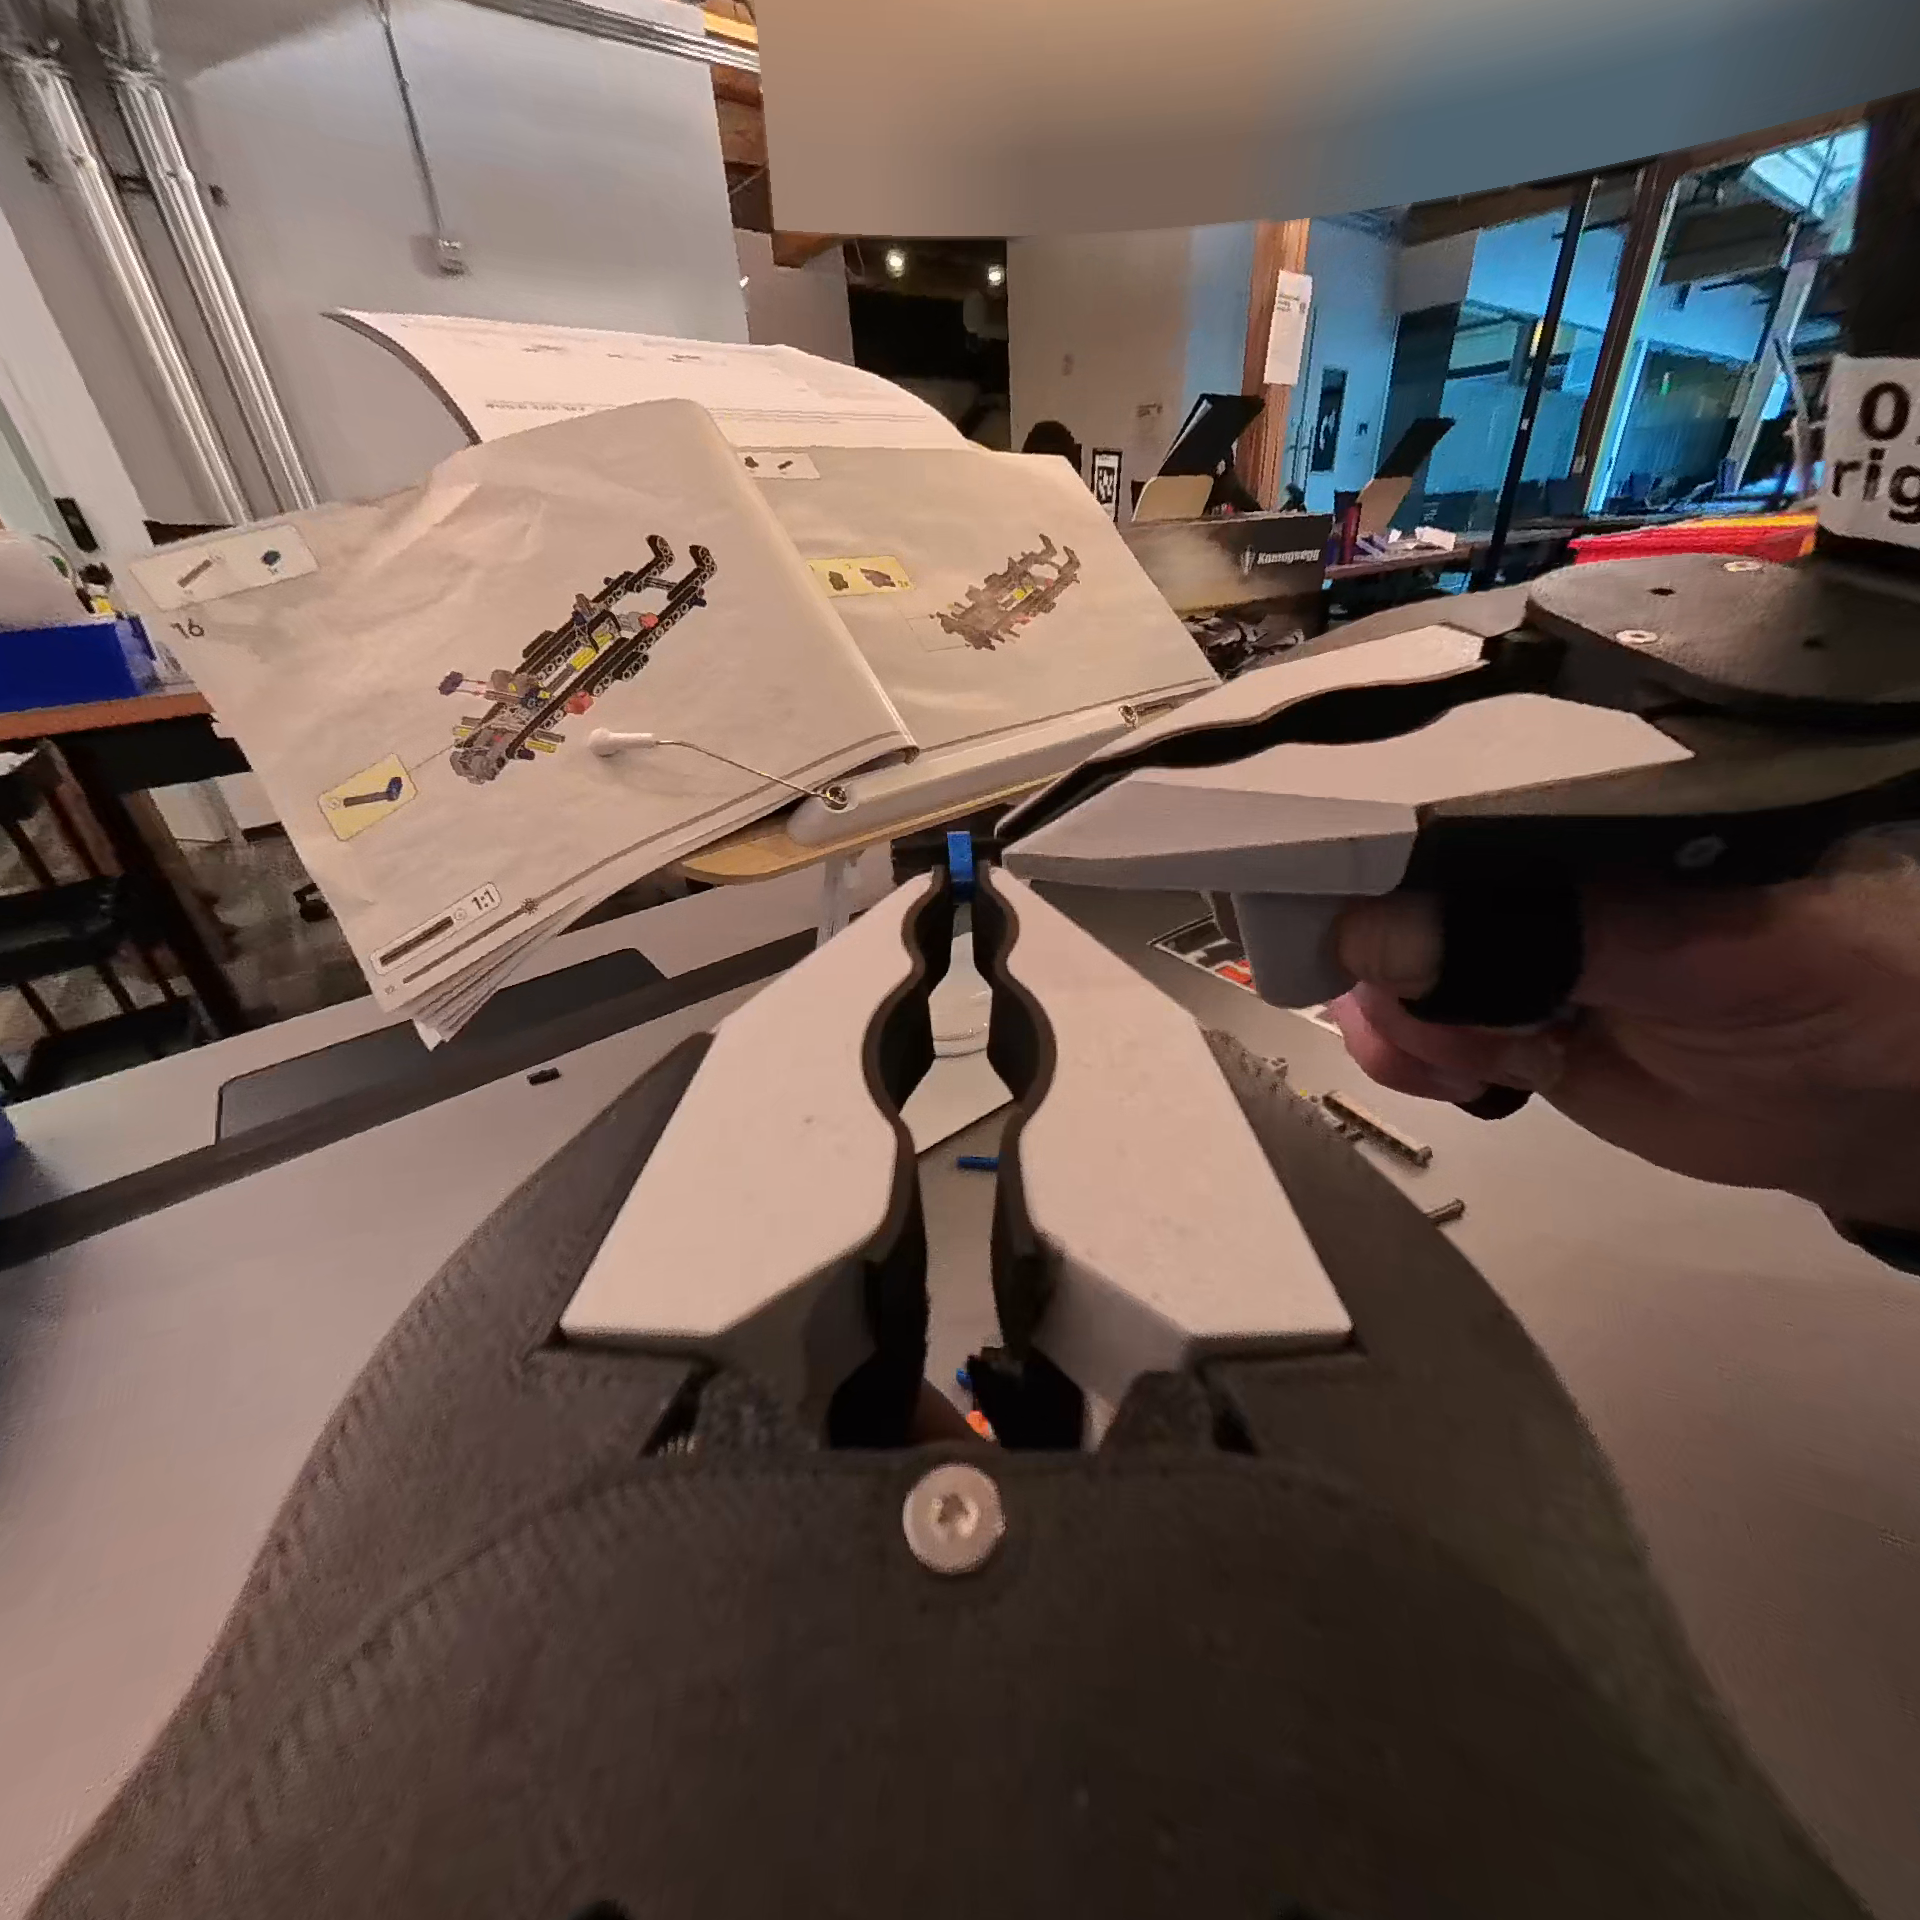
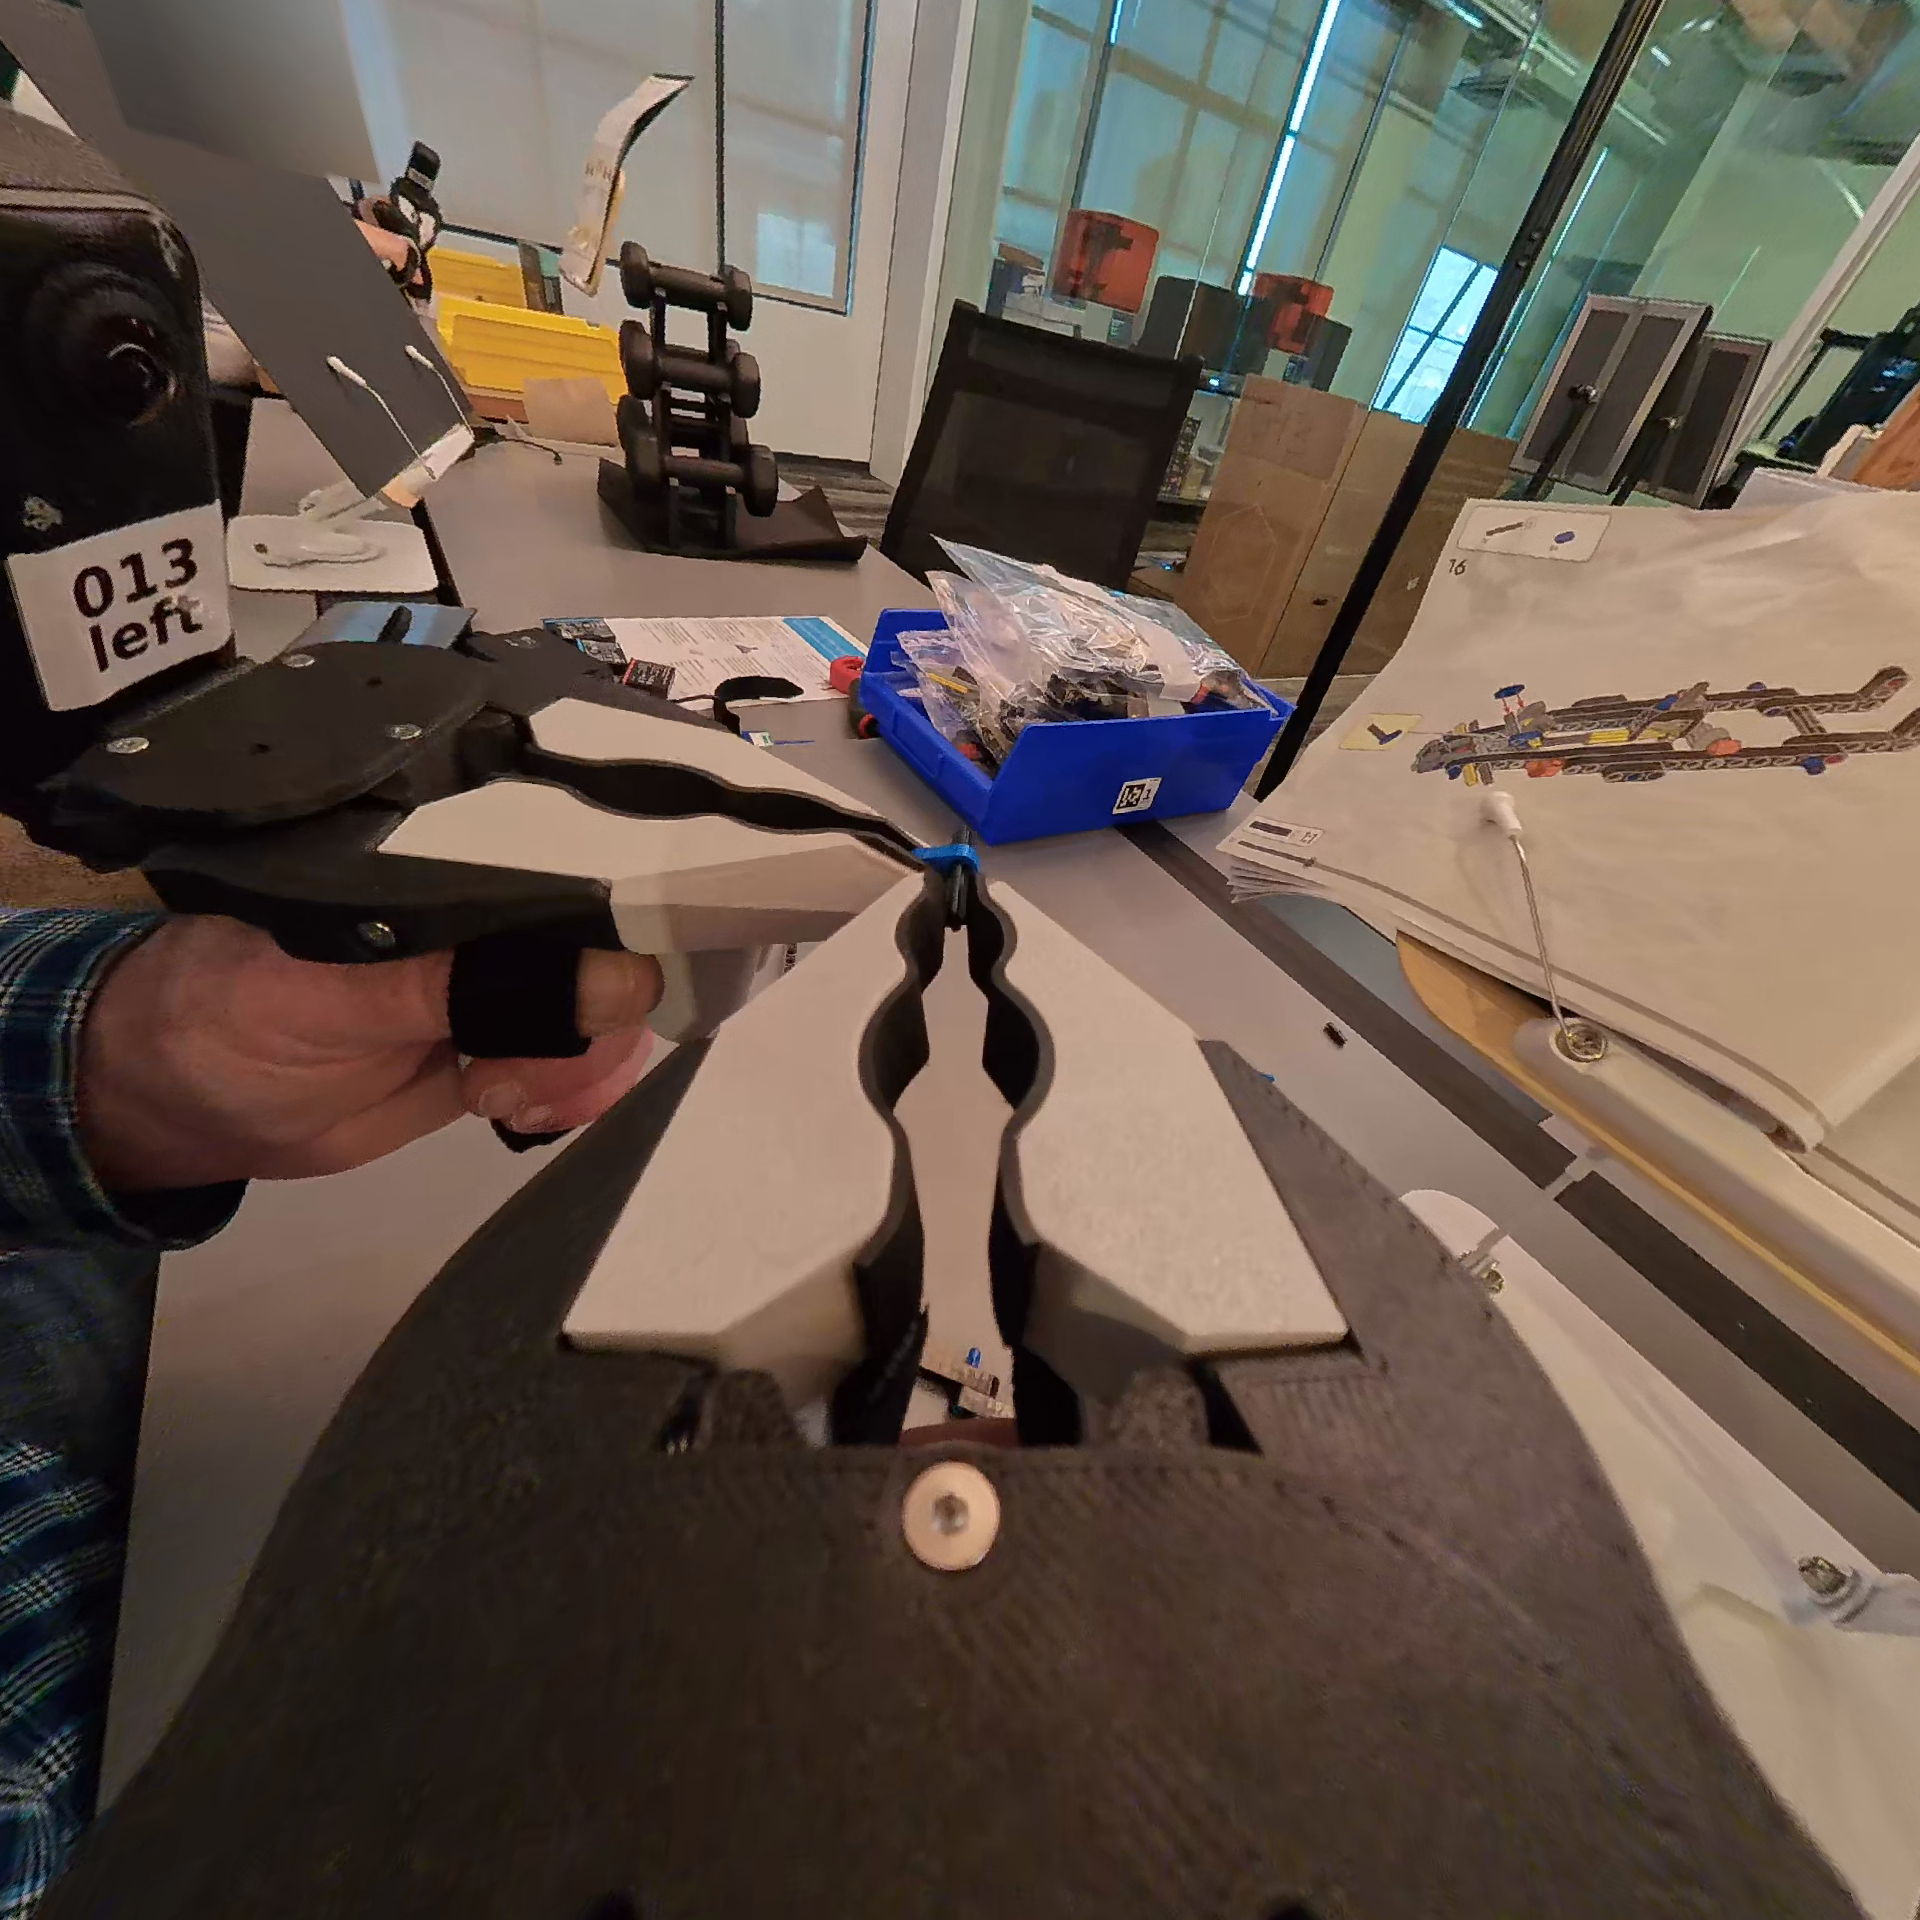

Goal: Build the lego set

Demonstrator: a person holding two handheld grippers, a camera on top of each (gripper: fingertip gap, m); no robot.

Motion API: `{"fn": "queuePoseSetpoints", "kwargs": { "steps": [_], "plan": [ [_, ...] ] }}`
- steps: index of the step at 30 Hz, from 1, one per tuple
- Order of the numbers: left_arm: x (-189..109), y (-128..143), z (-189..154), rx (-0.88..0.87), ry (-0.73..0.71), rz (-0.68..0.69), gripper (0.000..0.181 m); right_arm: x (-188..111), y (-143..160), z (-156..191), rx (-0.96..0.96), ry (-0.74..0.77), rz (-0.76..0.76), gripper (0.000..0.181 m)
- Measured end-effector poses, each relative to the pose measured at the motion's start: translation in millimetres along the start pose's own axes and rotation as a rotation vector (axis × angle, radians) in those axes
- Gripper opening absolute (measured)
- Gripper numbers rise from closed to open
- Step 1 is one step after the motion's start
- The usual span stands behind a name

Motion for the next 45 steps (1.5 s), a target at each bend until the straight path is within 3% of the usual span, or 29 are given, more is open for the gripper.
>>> {"fn": "queuePoseSetpoints", "kwargs": {
  "steps": [8, 13, 16, 23, 26, 31, 45],
  "plan": [
    [-2, -4, -1, -0.027, -0.018, -0.005, 0.001, -1, -4, 3, -0.008, 0.033, -0.006, 0.001],
    [-3, -9, 1, -0.009, 0.076, -0.004, 0.001, -3, -8, 1, -0.018, -0.019, -0.025, 0.004],
    [-5, -14, -1, 0.001, 0.136, 0.000, 0.002, -9, -13, -2, -0.026, -0.101, -0.035, 0.018],
    [-8, -18, -3, -0.014, 0.271, 0.024, 0.001, -18, -18, -17, -0.009, -0.337, -0.072, 0.023],
    [-12, -24, -7, -0.028, 0.358, 0.026, 0.001, -19, -18, -29, 0.040, -0.447, -0.091, 0.019],
    [-15, -26, -14, -0.053, 0.469, 0.048, 0.001, -15, -13, -16, -0.062, -0.621, -0.060, 0.023],
    [-26, -22, -19, -0.015, 0.639, 0.139, 0.002, -18, -20, -8, -0.117, -0.848, -0.098, 0.014]
  ]
}}
Point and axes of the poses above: each gripper's, where its closed fingertips meet, x out along the fingers, y out of its underside, z = x × y across the jaws, the point moved 6 cm from there along -x, back along the fingers, and after that the axes turned 10 degrees about -x, right-handed, at the moved point
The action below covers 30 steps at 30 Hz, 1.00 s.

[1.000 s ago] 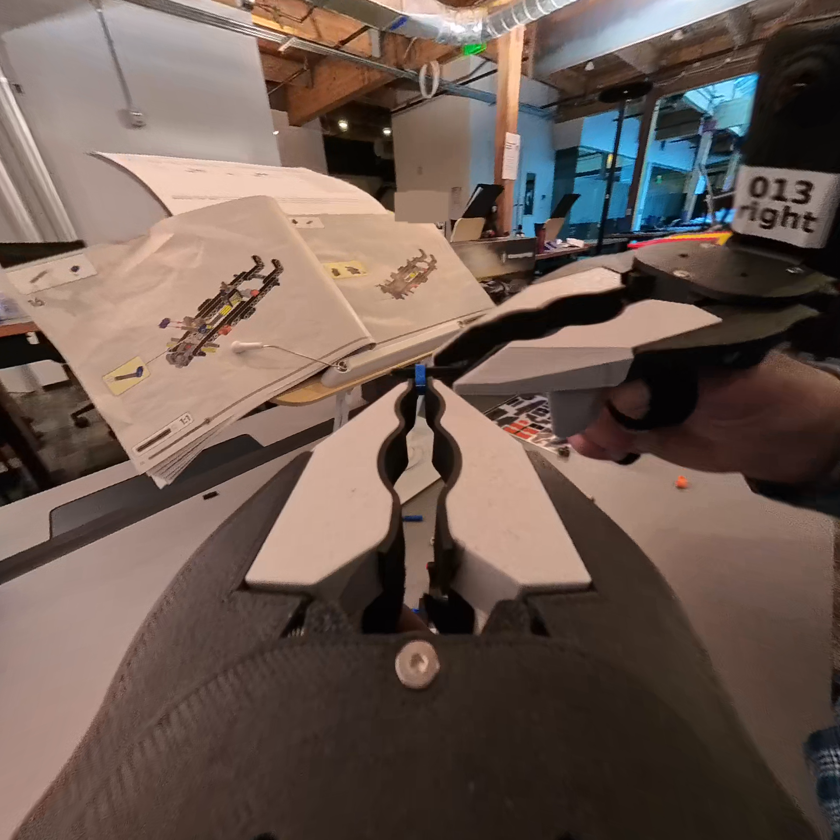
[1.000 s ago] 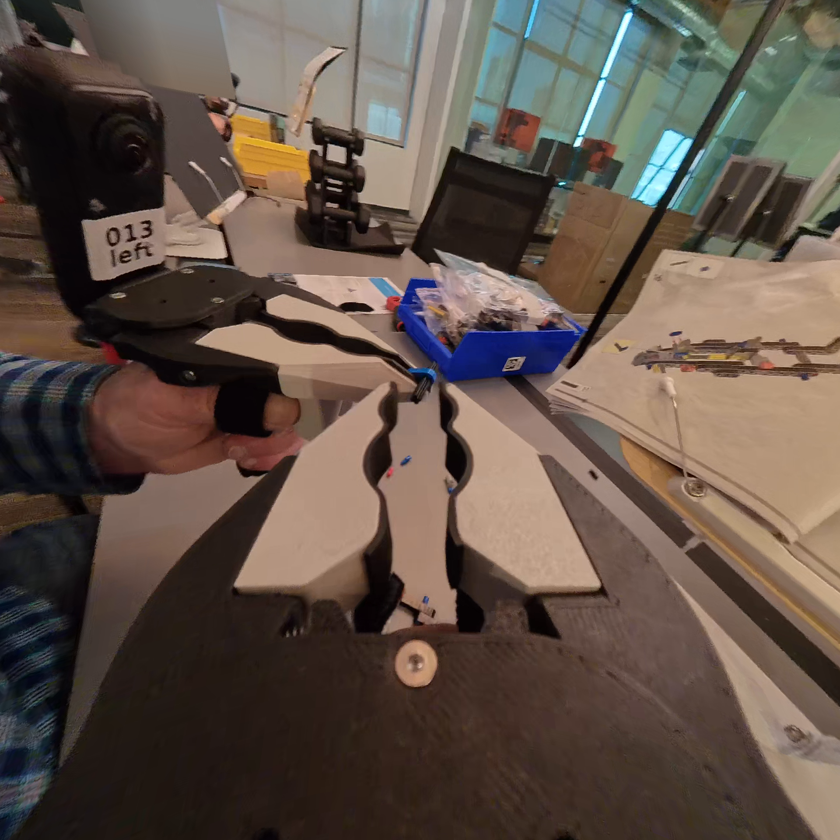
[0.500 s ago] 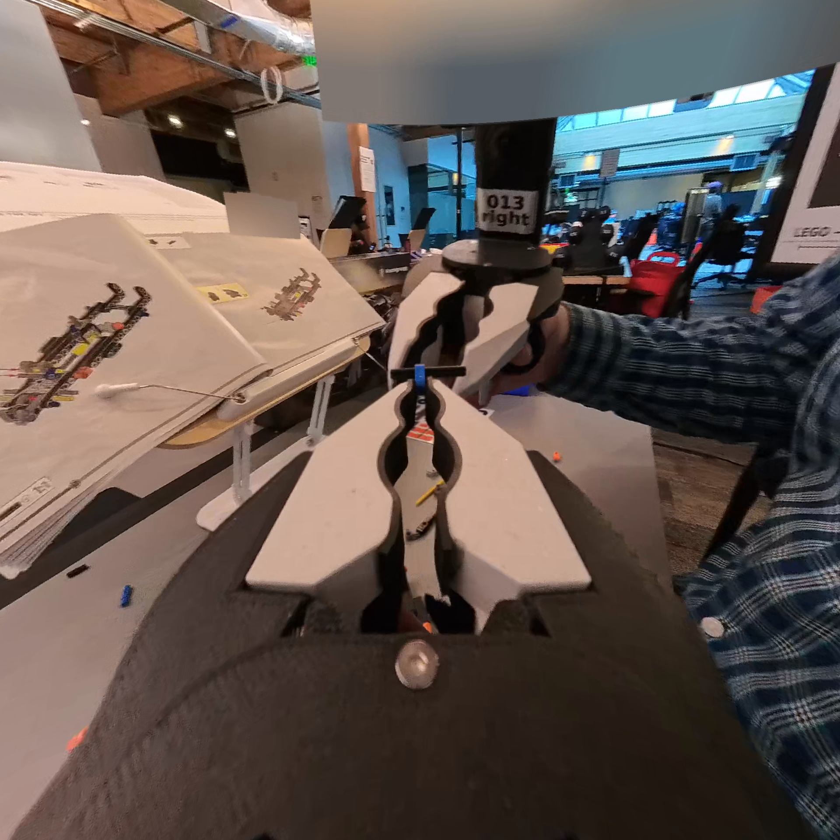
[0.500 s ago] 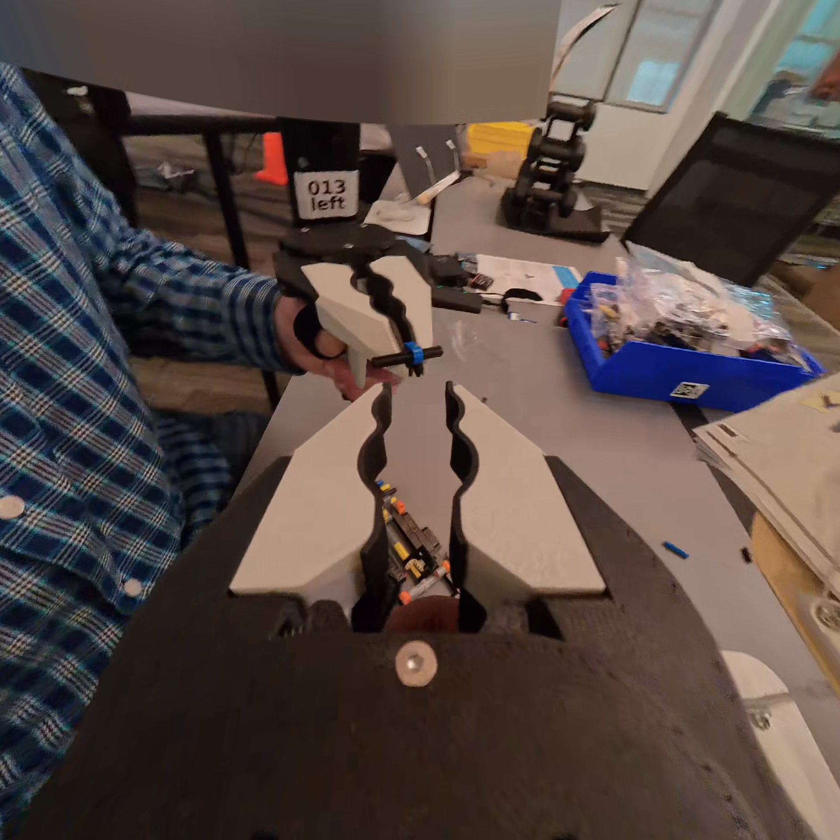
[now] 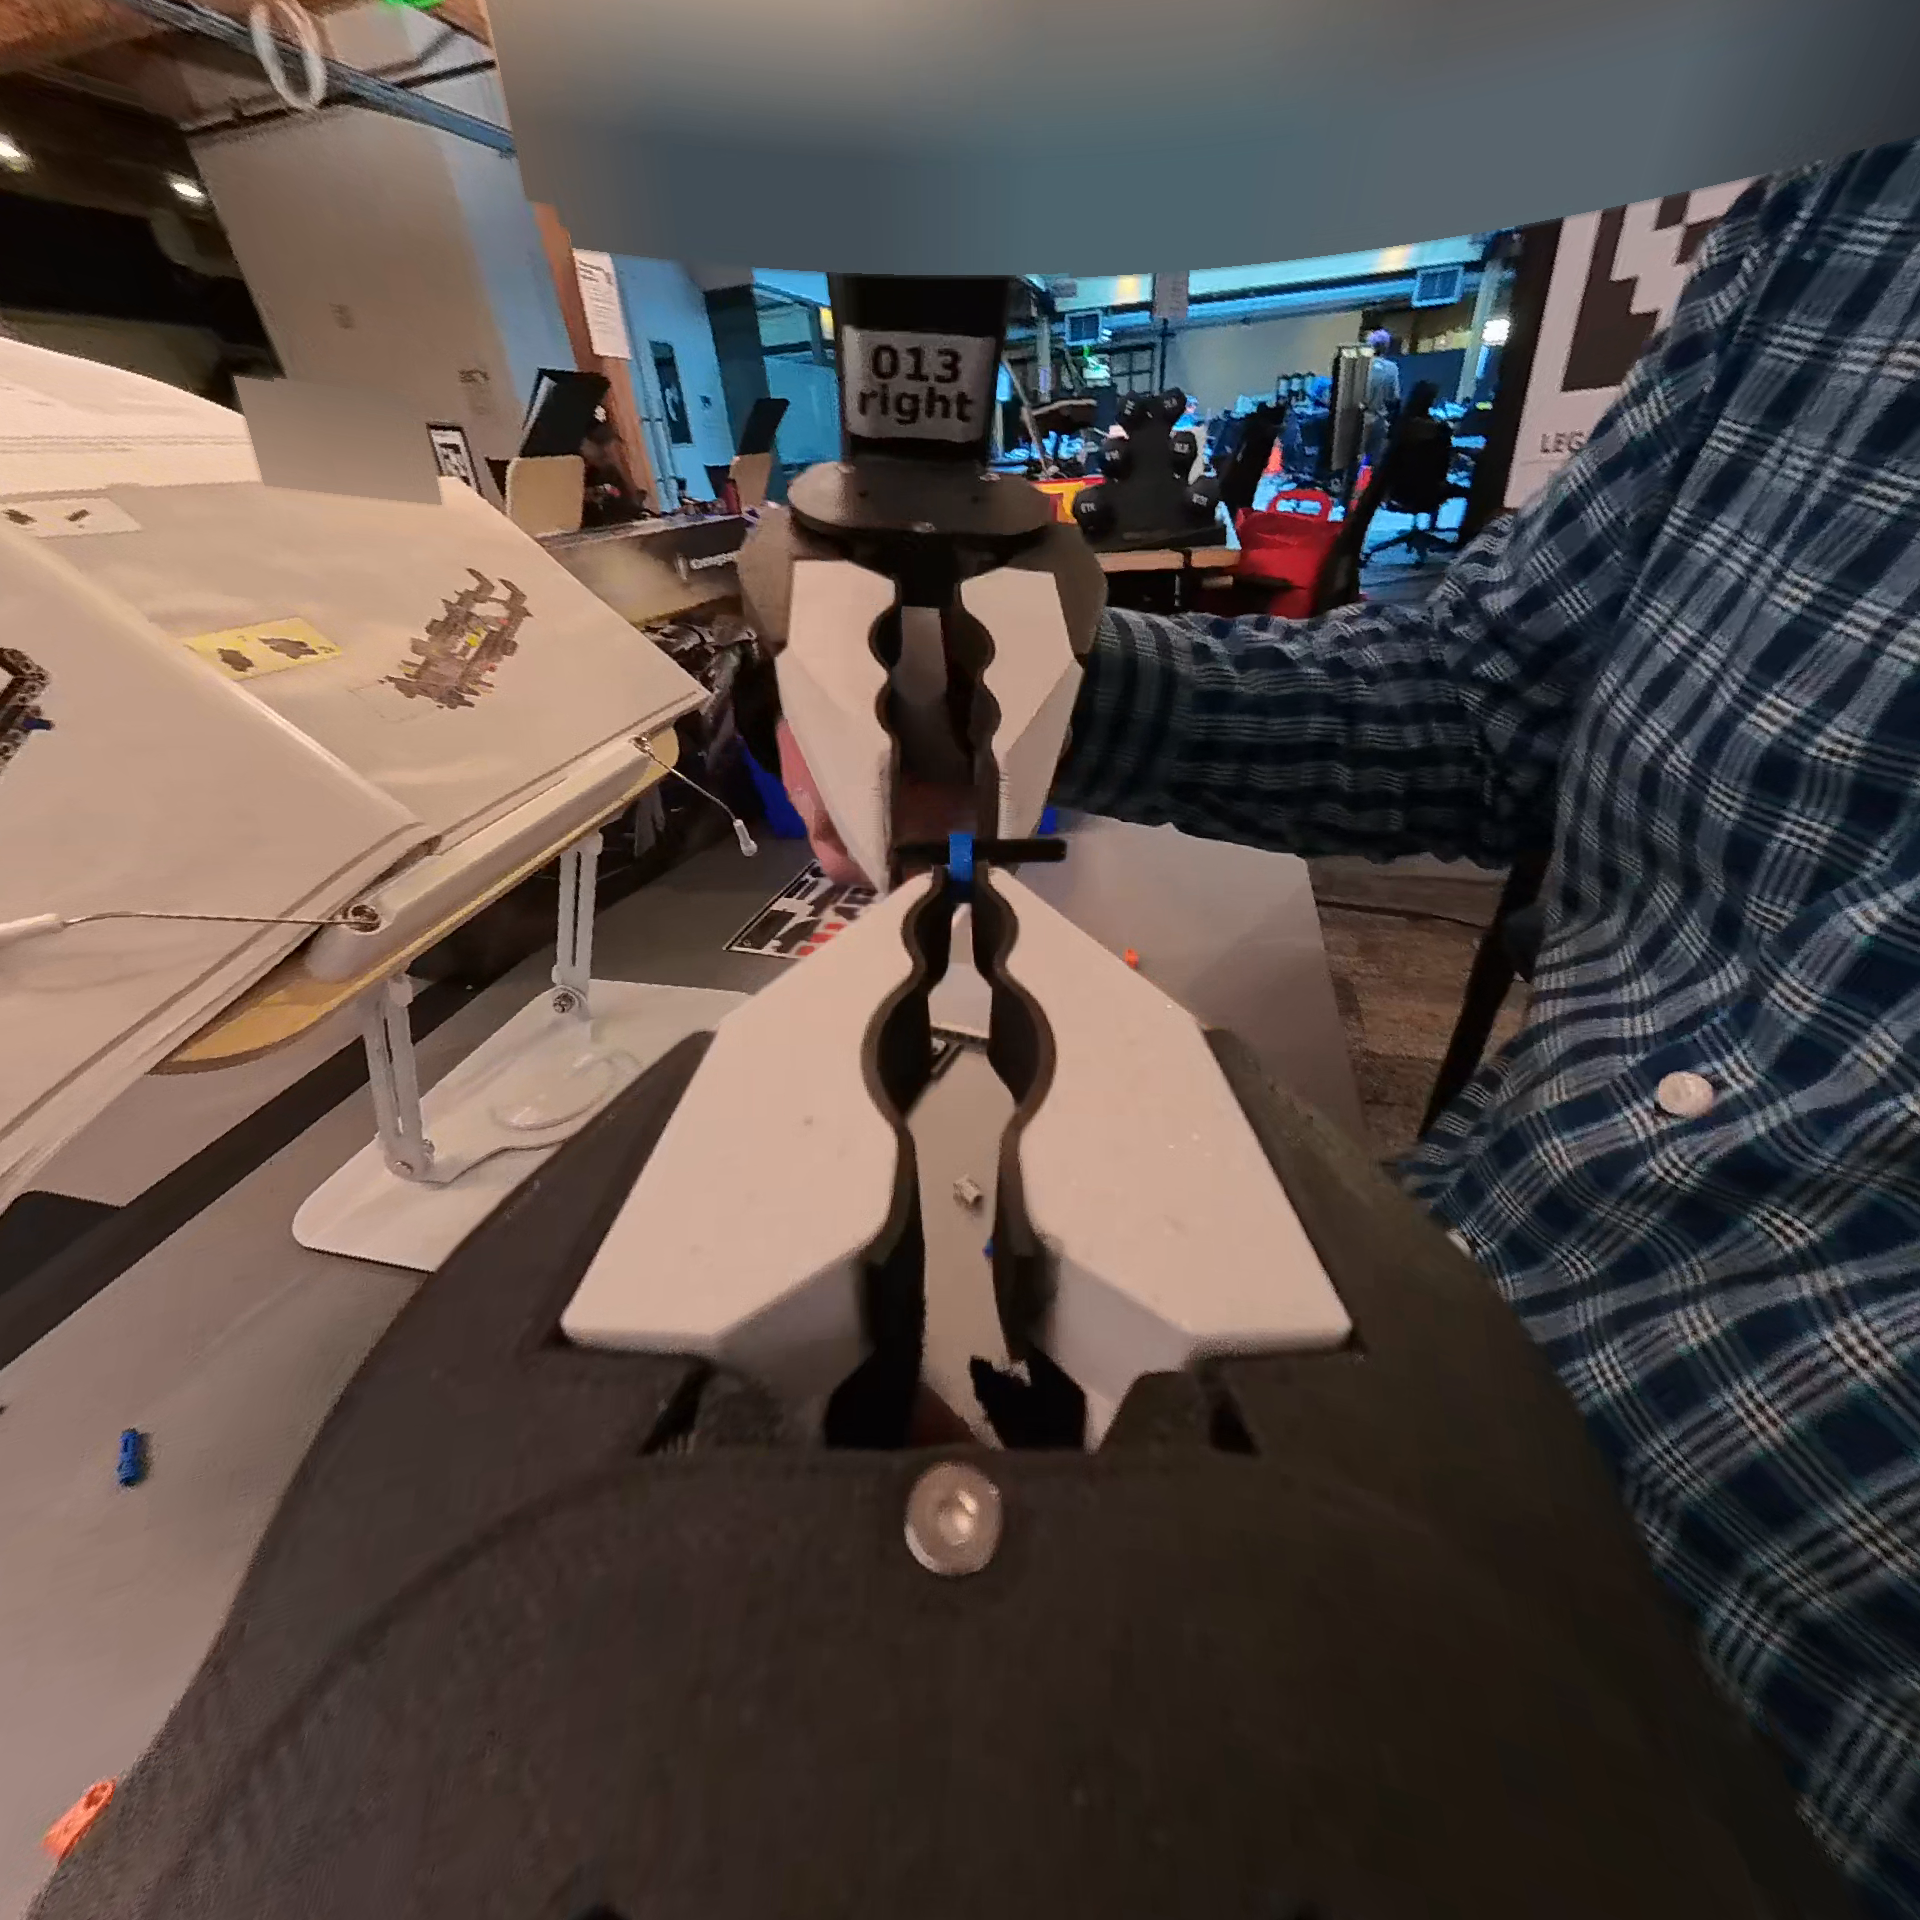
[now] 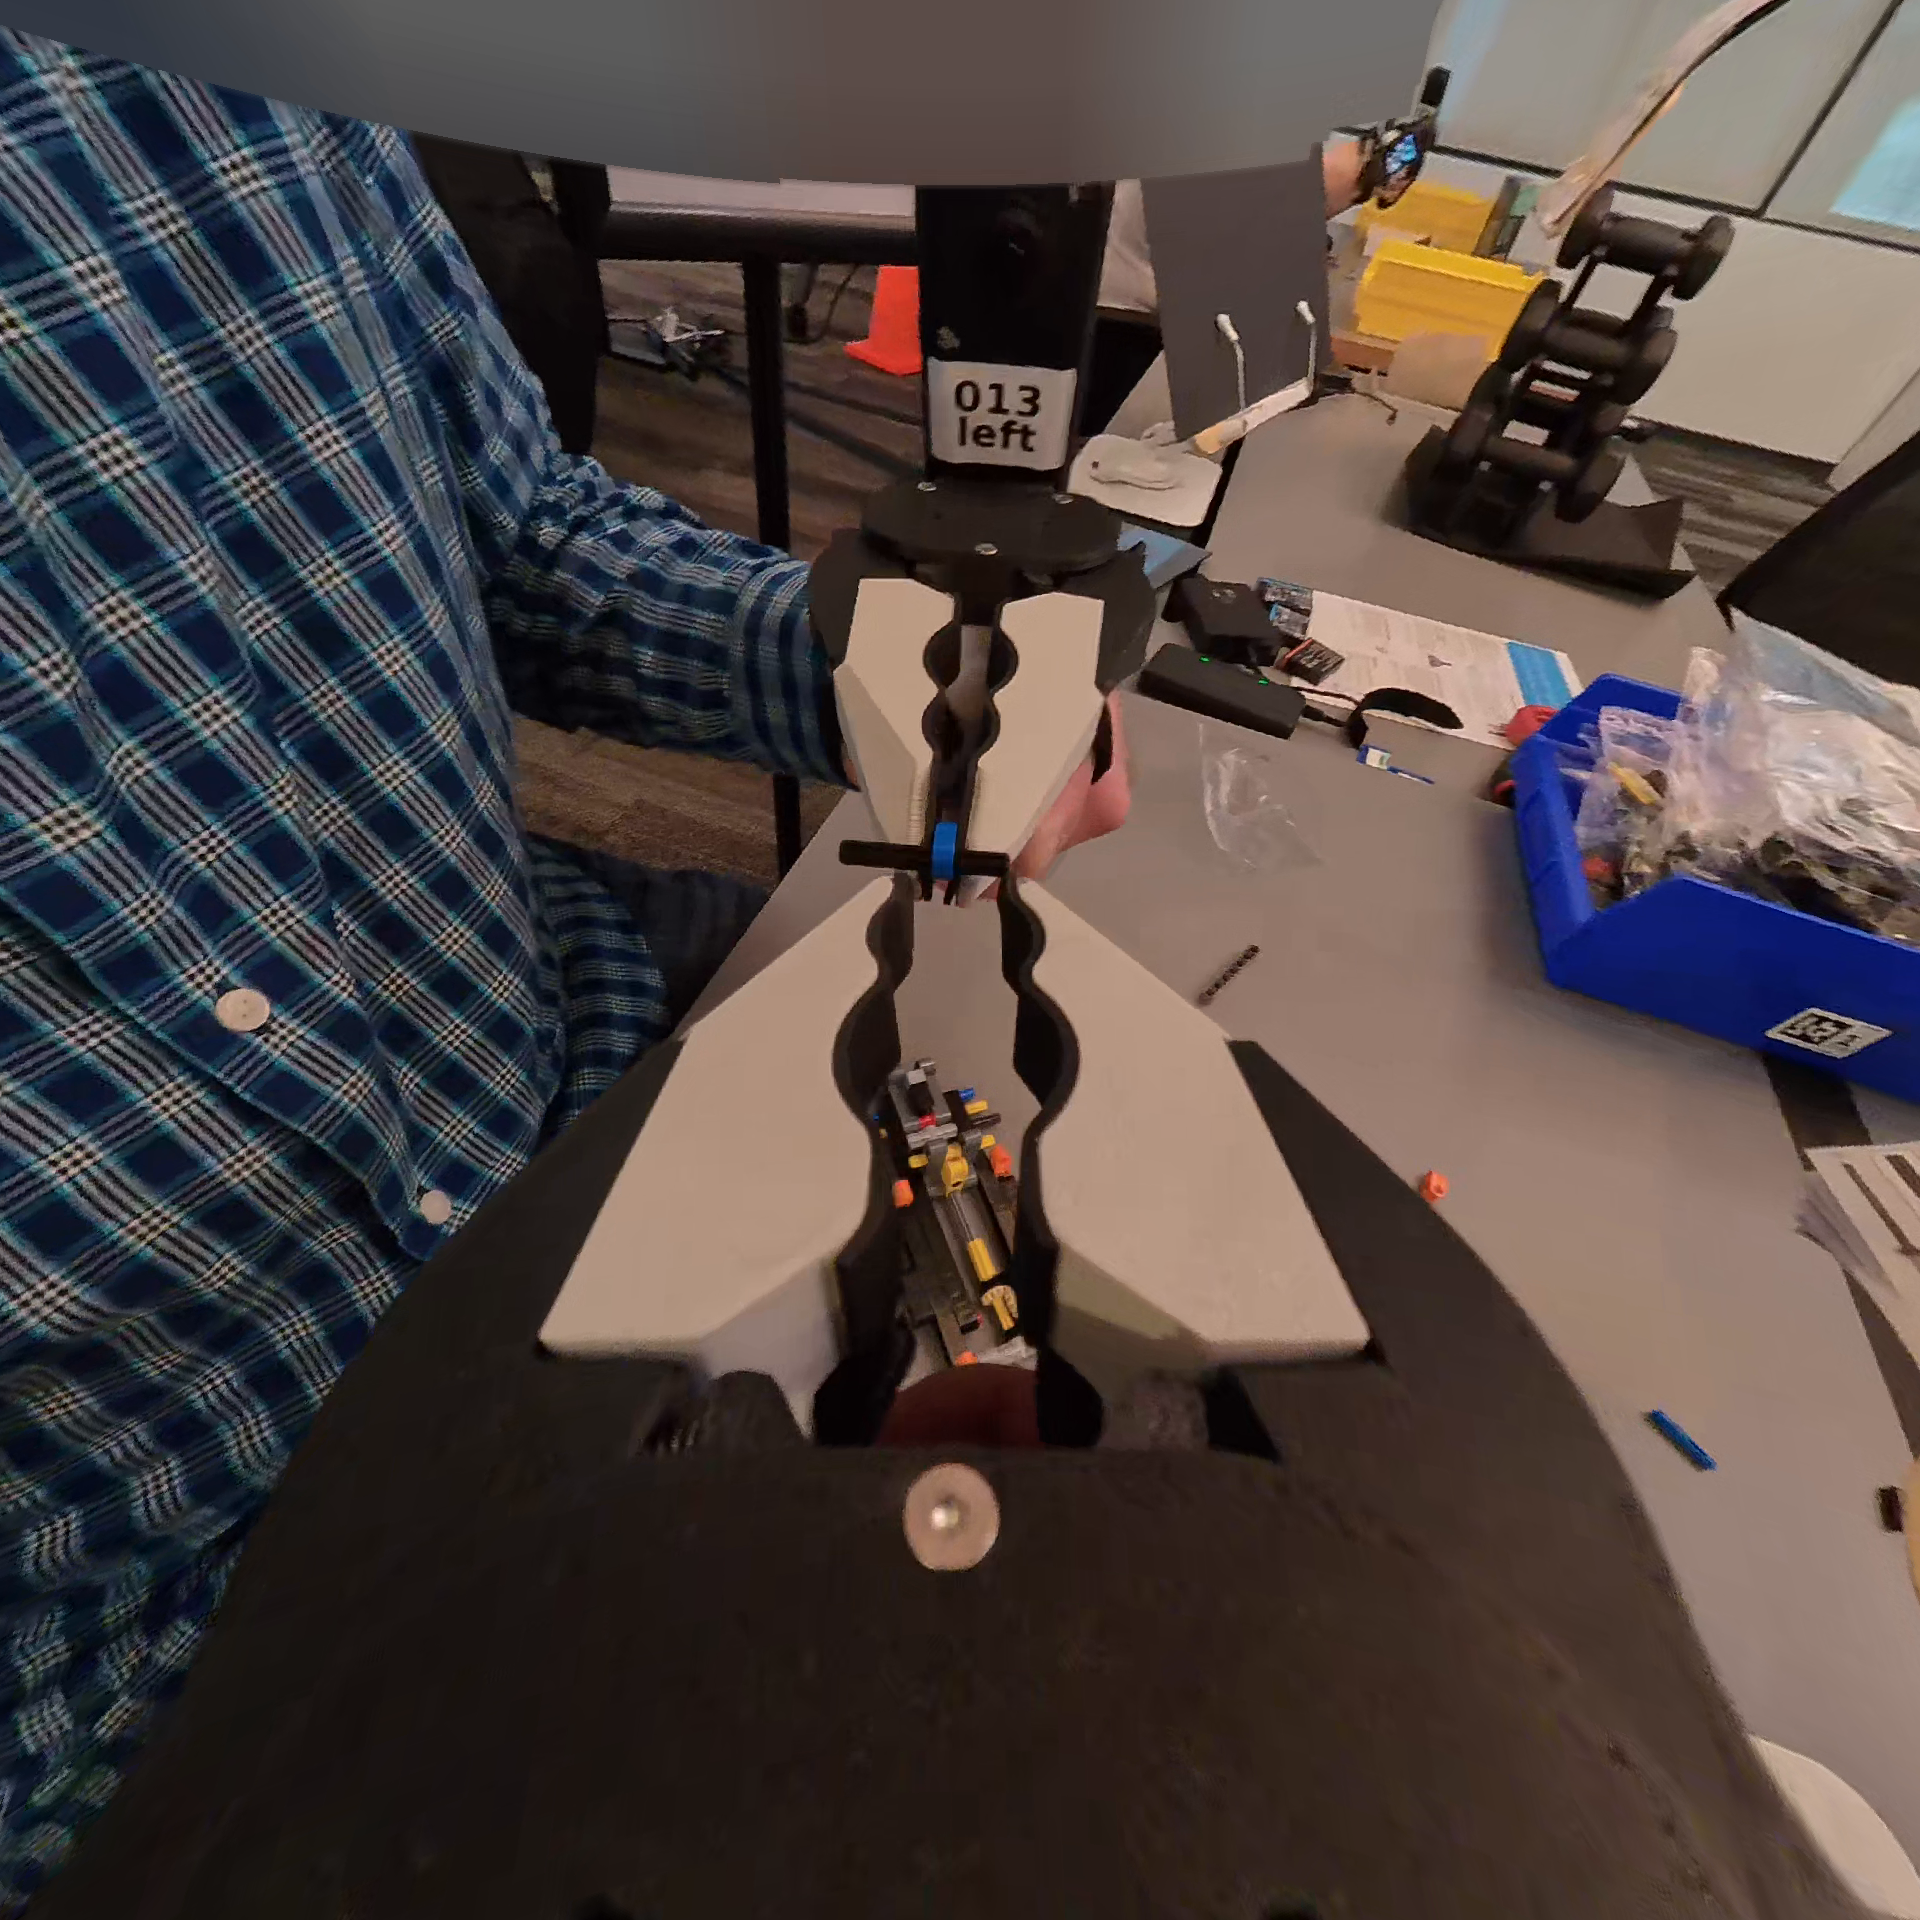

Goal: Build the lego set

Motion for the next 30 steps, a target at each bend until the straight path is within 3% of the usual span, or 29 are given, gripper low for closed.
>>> {"fn": "queuePoseSetpoints", "kwargs": {
  "steps": [18, 20, 26, 30],
  "plan": [
    [3, 15, -4, 0.077, 0.015, 0.150, 0.002, 4, 5, 10, -0.061, -0.016, 0.122, 0.009],
    [5, 18, -2, 0.066, -0.001, 0.153, 0.001, 6, 2, 11, -0.062, -0.018, 0.107, 0.000],
    [9, 27, 2, 0.085, -0.037, 0.216, 0.001, 9, 6, 14, -0.103, 0.018, 0.162, 0.000],
    [9, 24, 1, 0.088, -0.025, 0.211, 0.001, 6, 9, 14, -0.093, 0.042, 0.197, 0.010]
  ]
}}
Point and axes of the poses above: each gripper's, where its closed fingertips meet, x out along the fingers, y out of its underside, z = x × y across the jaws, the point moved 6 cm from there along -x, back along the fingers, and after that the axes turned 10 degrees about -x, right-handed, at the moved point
